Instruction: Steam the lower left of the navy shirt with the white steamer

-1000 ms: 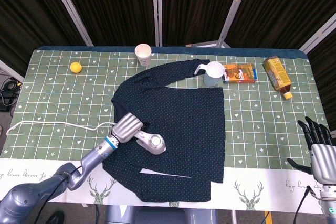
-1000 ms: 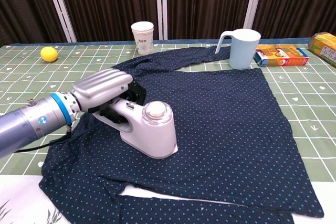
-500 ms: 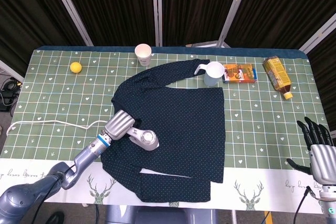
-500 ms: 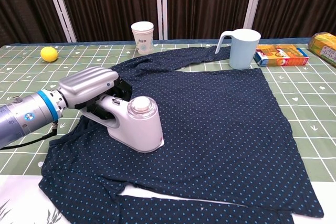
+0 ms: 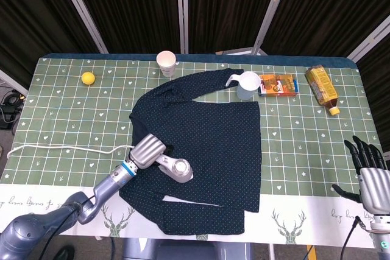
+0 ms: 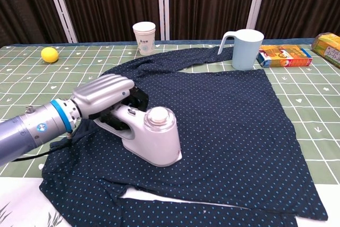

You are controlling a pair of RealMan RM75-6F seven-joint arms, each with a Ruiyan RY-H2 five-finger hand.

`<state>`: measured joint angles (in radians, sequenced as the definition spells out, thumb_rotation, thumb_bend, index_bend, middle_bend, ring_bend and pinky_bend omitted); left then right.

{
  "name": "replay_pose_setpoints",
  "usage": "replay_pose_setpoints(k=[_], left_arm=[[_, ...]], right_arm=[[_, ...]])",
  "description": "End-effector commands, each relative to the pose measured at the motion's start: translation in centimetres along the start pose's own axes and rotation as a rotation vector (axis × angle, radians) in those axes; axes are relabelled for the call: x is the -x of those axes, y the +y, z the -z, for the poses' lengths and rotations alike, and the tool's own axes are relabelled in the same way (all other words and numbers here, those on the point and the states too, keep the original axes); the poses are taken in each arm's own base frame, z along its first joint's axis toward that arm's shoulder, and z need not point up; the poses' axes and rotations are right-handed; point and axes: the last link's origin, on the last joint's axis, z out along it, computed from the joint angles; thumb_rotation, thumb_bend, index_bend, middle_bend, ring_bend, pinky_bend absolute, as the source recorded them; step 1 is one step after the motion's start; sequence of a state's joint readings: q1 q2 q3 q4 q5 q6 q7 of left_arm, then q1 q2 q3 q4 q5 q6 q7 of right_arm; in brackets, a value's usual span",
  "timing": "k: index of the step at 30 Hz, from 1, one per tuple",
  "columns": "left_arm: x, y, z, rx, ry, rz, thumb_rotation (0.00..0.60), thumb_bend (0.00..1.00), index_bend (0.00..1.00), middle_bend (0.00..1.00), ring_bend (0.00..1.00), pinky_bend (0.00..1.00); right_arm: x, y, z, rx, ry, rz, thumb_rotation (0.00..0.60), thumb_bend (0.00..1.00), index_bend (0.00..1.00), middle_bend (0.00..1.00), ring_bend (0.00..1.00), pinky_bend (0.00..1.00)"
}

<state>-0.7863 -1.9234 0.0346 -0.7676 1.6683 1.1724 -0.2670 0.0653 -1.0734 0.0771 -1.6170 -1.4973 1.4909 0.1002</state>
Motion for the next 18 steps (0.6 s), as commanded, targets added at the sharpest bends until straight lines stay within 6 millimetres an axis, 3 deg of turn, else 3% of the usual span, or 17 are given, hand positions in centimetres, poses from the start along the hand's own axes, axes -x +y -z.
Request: replay_pose_setpoints(k=[1,10,18], left_arm=[[0.2,1.0,-0.3,0.020,0.000,0.004,0.600,0.54,0.92,0.91,0.85,1.00],[0.6,2.4,-0.6,0.047,0.002,0.014,0.600,0.54,0.92,0.91,0.85,1.00],[0.2,1.9,-0.6,0.036,0.007,0.001,0.600,0.54,0.92,0.91,0.85,1.00]], right_arm=[[-0.1,0.0,0.0,0.000,0.001,-0.001,0.600,0.00,0.00,0.00,0.00,0.00],[-0.2,0.1,0.0,0.000,0.002,-0.006,0.600,0.00,0.00,0.00,0.00,0.00],[-0.2,0.1,0.0,-0.001,0.002,-0.007,0.600,0.00,0.00,0.00,0.00,0.00]])
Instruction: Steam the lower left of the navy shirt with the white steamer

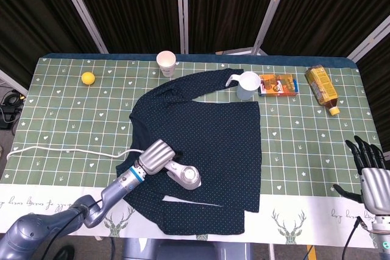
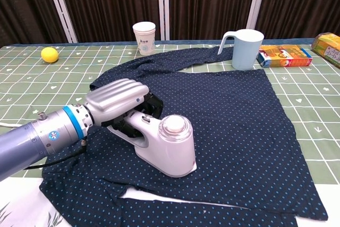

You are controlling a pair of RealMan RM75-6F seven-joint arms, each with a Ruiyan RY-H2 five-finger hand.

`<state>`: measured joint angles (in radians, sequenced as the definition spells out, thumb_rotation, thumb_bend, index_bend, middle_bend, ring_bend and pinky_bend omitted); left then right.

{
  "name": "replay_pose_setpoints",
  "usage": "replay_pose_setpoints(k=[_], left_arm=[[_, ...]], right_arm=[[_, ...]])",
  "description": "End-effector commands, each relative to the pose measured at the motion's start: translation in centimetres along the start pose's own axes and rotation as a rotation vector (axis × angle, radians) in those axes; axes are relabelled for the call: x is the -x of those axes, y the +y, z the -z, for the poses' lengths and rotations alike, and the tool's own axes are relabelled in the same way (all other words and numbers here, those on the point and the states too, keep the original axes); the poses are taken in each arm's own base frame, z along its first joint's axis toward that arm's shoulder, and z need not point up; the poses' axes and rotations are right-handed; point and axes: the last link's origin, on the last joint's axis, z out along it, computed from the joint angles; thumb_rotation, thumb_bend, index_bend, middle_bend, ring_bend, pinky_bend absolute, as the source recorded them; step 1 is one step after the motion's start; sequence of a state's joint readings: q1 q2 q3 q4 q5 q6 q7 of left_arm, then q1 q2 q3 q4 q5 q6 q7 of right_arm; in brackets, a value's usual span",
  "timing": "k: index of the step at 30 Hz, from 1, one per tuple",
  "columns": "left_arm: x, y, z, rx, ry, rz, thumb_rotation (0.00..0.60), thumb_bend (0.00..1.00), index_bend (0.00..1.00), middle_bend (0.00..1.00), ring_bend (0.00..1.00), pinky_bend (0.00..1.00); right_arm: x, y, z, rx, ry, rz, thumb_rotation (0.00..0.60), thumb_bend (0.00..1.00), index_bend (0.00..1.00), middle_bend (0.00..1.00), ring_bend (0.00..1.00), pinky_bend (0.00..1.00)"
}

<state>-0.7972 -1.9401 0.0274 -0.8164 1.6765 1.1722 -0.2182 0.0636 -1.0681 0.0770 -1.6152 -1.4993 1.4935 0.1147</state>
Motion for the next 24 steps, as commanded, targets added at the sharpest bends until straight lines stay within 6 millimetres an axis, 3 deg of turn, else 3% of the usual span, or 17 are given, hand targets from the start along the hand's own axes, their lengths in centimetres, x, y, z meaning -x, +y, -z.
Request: replay_pose_setpoints(k=[1,24], left_arm=[[-0.1,-0.4,0.1,-0.009,0.001,-0.005,0.600,0.54,0.92,0.91,0.85,1.00],[-1.0,-6.1,3.3,-0.144,-0.008,-0.037,0.600,0.54,0.92,0.91,0.85,1.00]], right_arm=[[0.0,0.0,0.0,0.000,0.001,0.000,0.600,0.00,0.00,0.00,0.00,0.00],[0.1,-0.2,0.1,-0.008,-0.004,-0.002,0.600,0.00,0.00,0.00,0.00,0.00]])
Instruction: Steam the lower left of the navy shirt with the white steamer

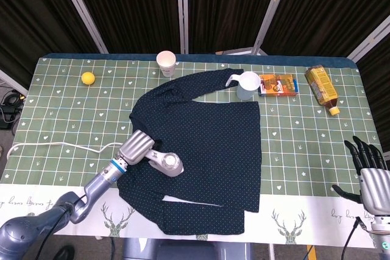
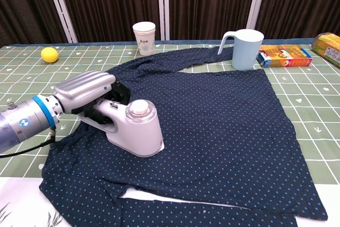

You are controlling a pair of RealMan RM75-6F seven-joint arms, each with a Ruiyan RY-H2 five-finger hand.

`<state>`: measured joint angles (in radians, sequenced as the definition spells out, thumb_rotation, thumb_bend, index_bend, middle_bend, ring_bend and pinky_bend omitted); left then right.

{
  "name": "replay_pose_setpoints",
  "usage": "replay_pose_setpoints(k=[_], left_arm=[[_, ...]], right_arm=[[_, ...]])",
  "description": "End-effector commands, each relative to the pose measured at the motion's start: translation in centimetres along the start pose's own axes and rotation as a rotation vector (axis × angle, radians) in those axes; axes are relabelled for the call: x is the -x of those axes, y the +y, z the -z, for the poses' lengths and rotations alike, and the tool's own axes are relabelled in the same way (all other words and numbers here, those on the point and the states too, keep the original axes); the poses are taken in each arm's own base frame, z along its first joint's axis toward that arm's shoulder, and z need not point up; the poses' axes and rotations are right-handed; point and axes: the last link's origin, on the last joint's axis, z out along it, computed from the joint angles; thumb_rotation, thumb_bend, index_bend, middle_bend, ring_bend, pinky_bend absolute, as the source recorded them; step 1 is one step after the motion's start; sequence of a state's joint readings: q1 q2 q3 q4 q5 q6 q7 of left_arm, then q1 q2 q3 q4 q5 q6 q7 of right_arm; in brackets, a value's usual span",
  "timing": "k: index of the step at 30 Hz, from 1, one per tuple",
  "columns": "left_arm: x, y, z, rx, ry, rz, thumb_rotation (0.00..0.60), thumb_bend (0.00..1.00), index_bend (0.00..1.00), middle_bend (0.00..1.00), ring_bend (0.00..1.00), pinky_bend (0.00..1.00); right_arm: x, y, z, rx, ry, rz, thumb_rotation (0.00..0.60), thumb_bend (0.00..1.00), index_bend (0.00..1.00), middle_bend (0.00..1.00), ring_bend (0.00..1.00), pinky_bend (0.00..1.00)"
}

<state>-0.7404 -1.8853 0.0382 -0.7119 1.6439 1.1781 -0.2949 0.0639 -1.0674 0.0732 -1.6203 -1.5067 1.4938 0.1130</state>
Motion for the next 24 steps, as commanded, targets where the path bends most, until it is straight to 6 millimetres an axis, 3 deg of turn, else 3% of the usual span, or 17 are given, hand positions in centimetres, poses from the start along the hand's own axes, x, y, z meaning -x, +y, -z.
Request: replay_pose_setpoints(k=[1,11,18,24], left_arm=[[-0.1,-0.6,0.3,-0.012,0.001,-0.003,0.600,0.54,0.92,0.91,0.85,1.00],[-1.4,-2.6,1.3,-0.048,0.046,0.014,0.600,0.54,0.92,0.91,0.85,1.00],[-4.2,-5.9,2.8,-0.127,0.117,0.019,0.600,0.54,0.92,0.91,0.85,1.00],[-5.1,-9.0,5.0,-0.221,0.113,0.010,0.600,0.54,0.92,0.91,0.85,1.00]], right_arm=[[0.0,0.0,0.0,-0.001,0.000,0.000,0.600,0.00,0.00,0.00,0.00,0.00],[0.0,0.0,0.0,-0.001,-0.001,-0.001,0.600,0.00,0.00,0.00,0.00,0.00],[0.0,-0.1,0.1,-0.006,-0.002,-0.001,0.600,0.00,0.00,0.00,0.00,0.00],[0.0,-0.4,0.3,-0.017,-0.002,0.000,0.600,0.00,0.00,0.00,0.00,0.00]])
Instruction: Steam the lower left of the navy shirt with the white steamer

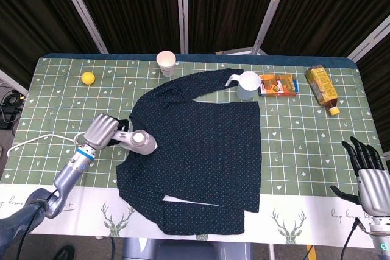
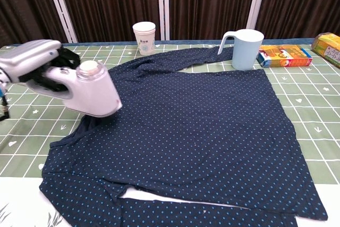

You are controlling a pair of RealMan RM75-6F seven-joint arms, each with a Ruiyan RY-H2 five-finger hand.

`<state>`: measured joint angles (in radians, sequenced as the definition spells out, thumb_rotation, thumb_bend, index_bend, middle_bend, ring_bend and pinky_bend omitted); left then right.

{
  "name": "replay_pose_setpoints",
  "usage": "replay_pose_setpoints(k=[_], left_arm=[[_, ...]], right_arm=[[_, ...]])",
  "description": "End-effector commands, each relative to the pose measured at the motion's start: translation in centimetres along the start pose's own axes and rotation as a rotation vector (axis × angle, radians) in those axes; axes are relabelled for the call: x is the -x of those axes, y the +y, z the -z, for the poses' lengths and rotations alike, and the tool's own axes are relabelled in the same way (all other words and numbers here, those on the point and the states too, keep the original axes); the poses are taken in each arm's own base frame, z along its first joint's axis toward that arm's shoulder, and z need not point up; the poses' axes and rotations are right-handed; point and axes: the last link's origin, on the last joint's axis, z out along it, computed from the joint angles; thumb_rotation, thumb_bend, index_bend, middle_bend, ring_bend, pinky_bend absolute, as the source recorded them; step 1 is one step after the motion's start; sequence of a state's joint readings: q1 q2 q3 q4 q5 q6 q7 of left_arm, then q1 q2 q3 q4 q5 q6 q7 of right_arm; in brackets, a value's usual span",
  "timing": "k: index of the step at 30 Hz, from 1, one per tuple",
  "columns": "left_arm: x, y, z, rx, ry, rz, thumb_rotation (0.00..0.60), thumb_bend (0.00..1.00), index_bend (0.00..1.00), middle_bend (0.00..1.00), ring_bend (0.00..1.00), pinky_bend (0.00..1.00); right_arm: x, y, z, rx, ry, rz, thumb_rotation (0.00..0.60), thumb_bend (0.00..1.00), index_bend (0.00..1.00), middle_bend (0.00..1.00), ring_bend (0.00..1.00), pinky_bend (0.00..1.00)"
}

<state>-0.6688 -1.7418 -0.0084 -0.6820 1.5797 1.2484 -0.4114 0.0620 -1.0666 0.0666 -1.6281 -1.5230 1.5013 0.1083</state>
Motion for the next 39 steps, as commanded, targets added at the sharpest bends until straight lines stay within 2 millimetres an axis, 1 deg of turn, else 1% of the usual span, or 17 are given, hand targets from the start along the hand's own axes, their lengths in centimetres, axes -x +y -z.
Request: replay_pose_setpoints(k=[1,4,7,8,10,12,13,15,17,18,20,21,24,26,31,37,39], left_arm=[[-0.3,-1.9,1.1,-0.057,-0.009,-0.005,0.600,0.54,0.92,0.91,0.85,1.00],[-0.3,-3.4,1.9,-0.104,-0.027,-0.012,0.600,0.55,0.92,0.91,0.84,1.00],[0.1,-4.4,2.6,-0.145,-0.043,-0.016,0.600,0.54,0.89,0.89,0.82,1.00],[0.2,-4.7,2.7,-0.155,-0.049,-0.015,0.600,0.53,0.86,0.87,0.81,0.98],[0.6,-5.1,3.0,-0.174,-0.071,-0.013,0.600,0.45,0.79,0.79,0.76,0.91],[0.9,-5.5,3.2,-0.191,-0.097,-0.018,0.600,0.28,0.64,0.62,0.63,0.77],[1.1,-5.7,3.3,-0.200,-0.113,-0.021,0.600,0.22,0.58,0.55,0.58,0.71],[1.5,-5.9,3.4,-0.215,-0.152,-0.026,0.600,0.06,0.40,0.33,0.38,0.53],[1.5,-5.9,3.4,-0.217,-0.172,-0.038,0.600,0.00,0.28,0.16,0.22,0.40],[1.5,-5.8,3.4,-0.216,-0.175,-0.043,0.600,0.00,0.23,0.08,0.14,0.34],[1.4,-5.6,3.5,-0.214,-0.180,-0.045,0.600,0.00,0.16,0.01,0.04,0.23],[1.4,-5.5,3.5,-0.213,-0.181,-0.043,0.600,0.00,0.12,0.00,0.01,0.17],[1.1,-5.0,3.8,-0.207,-0.178,-0.033,0.600,0.00,0.02,0.00,0.00,0.05],[0.8,-4.8,4.1,-0.202,-0.175,-0.023,0.600,0.00,0.00,0.00,0.00,0.02],[-0.4,-4.0,5.1,-0.190,-0.157,-0.019,0.600,0.00,0.00,0.00,0.00,0.00],[-2.1,-3.8,6.8,-0.184,-0.136,-0.079,0.600,0.00,0.00,0.00,0.00,0.00],[-2.8,-3.7,7.7,-0.191,-0.122,-0.078,0.600,0.00,0.00,0.00,0.00,0.00]], right_arm=[[0.0,-0.1,0.1,-0.004,-0.001,0.001,0.600,0.00,0.00,0.00,0.00,0.00],[0.1,-0.3,0.2,-0.009,-0.004,0.002,0.600,0.00,0.00,0.00,0.00,0.00],[0.2,-0.4,0.2,-0.012,-0.012,-0.001,0.600,0.00,0.00,0.00,0.00,0.00],[0.3,-0.4,0.2,-0.013,-0.015,0.000,0.600,0.00,0.00,0.00,0.00,0.00],[0.3,-0.5,0.2,-0.015,-0.016,0.002,0.600,0.00,0.00,0.00,0.00,0.00],[0.3,-0.6,0.2,-0.016,-0.017,0.003,0.600,0.00,0.00,0.00,0.00,0.00],[0.3,-0.6,0.2,-0.016,-0.018,0.003,0.600,0.00,0.00,0.00,0.00,0.00],[0.3,-0.6,0.2,-0.016,-0.018,0.003,0.600,0.00,0.00,0.00,0.00,0.00],[0.3,-0.6,0.2,-0.017,-0.018,0.002,0.600,0.00,0.00,0.00,0.00,0.00],[0.3,-0.6,0.2,-0.017,-0.018,0.001,0.600,0.00,0.00,0.00,0.00,0.00],[0.2,-0.6,0.3,-0.017,-0.016,0.000,0.600,0.00,0.00,0.00,0.00,0.00],[0.2,-0.6,0.3,-0.017,-0.016,0.000,0.600,0.00,0.00,0.00,0.00,0.00],[0.1,-0.6,0.4,-0.020,-0.014,-0.004,0.600,0.00,0.00,0.00,0.00,0.00],[0.1,-0.6,0.5,-0.024,-0.015,-0.006,0.600,0.00,0.00,0.00,0.00,0.00],[0.0,-0.8,0.6,-0.036,-0.013,-0.010,0.600,0.00,0.00,0.00,0.00,0.00],[-0.2,-1.0,0.9,-0.050,-0.009,-0.021,0.600,0.00,0.00,0.00,0.00,0.00],[-0.4,-1.1,1.0,-0.057,-0.006,-0.027,0.600,0.00,0.00,0.00,0.00,0.00]])
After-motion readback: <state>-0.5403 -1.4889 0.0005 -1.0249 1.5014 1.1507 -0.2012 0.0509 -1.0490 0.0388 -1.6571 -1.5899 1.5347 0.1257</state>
